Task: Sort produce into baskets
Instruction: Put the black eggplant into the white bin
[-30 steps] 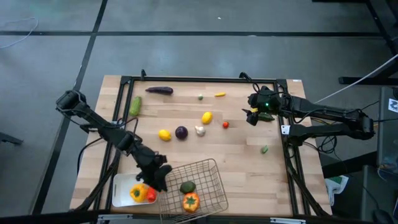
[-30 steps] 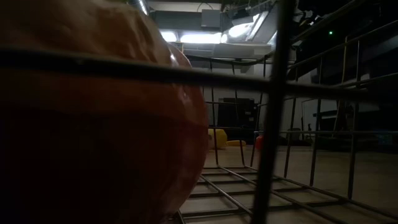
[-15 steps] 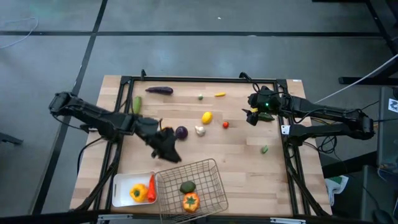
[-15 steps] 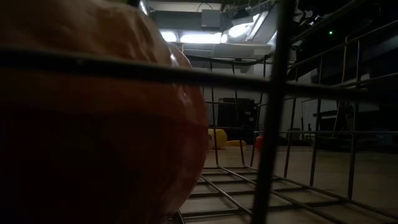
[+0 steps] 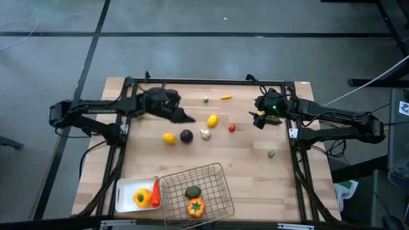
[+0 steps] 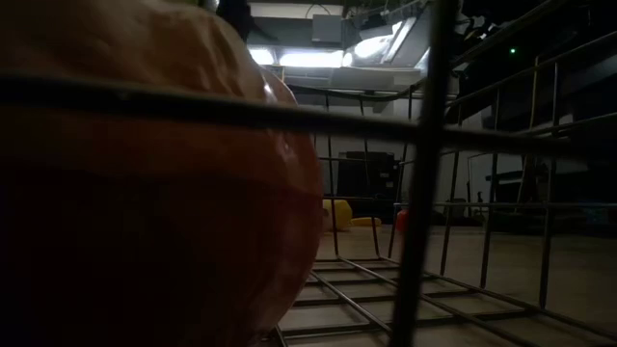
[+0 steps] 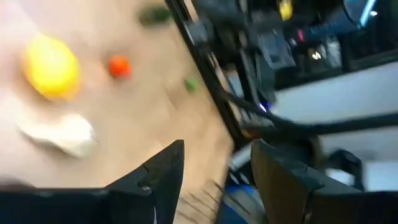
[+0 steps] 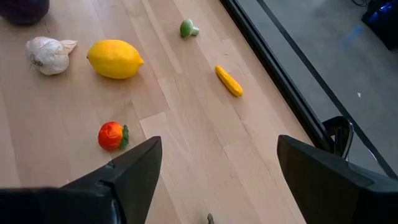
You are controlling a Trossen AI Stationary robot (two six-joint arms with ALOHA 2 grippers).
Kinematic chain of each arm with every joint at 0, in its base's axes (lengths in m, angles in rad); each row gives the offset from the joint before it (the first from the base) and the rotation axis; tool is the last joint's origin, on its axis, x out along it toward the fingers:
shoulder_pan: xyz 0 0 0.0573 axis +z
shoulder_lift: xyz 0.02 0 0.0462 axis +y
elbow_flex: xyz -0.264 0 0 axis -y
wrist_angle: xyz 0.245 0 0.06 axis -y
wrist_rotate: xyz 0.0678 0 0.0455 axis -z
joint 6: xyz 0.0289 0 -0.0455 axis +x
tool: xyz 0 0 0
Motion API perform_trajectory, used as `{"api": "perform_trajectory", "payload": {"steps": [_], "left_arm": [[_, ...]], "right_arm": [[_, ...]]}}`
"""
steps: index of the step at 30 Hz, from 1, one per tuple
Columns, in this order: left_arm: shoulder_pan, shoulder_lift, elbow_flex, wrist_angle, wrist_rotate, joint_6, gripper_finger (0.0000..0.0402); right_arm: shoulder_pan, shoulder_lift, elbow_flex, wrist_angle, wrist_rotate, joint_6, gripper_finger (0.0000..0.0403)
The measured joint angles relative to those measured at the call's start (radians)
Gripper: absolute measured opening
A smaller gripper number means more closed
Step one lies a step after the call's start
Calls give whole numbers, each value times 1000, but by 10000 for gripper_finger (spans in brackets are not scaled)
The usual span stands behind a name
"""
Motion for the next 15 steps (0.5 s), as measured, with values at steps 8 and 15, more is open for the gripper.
{"api": "perform_trajectory", "payload": {"steps": [8,15], "left_arm": [[221,9,0,1,2,268,182],[383,51,1,1,2,491,182]], "right_arm": [[0,0,0,0,0,0,314],[0,0,0,0,0,0,314]]}}
